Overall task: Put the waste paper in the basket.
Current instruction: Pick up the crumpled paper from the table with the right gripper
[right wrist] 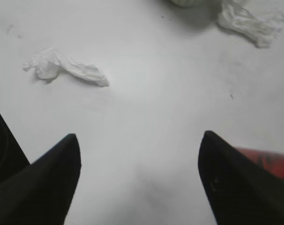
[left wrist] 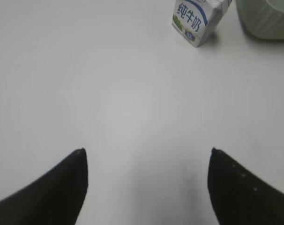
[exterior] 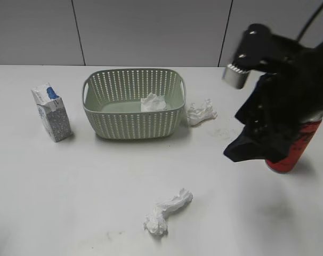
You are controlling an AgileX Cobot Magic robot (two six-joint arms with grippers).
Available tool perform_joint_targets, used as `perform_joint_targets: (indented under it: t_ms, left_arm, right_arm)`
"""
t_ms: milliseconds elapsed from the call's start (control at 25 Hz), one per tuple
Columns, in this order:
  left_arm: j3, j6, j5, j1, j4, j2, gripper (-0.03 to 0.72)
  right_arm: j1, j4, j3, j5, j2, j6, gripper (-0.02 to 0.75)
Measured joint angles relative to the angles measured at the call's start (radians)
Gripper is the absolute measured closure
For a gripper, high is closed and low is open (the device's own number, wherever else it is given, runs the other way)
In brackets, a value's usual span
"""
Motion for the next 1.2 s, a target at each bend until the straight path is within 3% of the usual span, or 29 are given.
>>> perform_joint_targets:
  t_ms: [200, 480, 760, 1200]
  left_arm:
    - [0.149, 0.000, 0.015, 0.000, -0.001, -0.295, 0.100]
    - [0.248, 0.000, 0.017, 0.000, -0.044, -0.650, 0.100]
    - [0.265, 0.000, -0.006, 0.000, -0.063, -0.774, 0.100]
    - [0.267, 0.000, -0.012, 0.000, -0.064, -0.775, 0.100]
  right_arm:
    - [0.166, -0.128, -0.089, -0.029, 0.178, -0.002, 0.150]
    - [0.315, -0.210, -0.178, -0.072, 0.362, -0.003, 0.153]
    - [0.395, -0.252, -0.199, -0.089, 0.483, -0.003, 0.155]
    - [0.402, -0.439, -0.205, -0.096, 0.593, -0.002, 0.218]
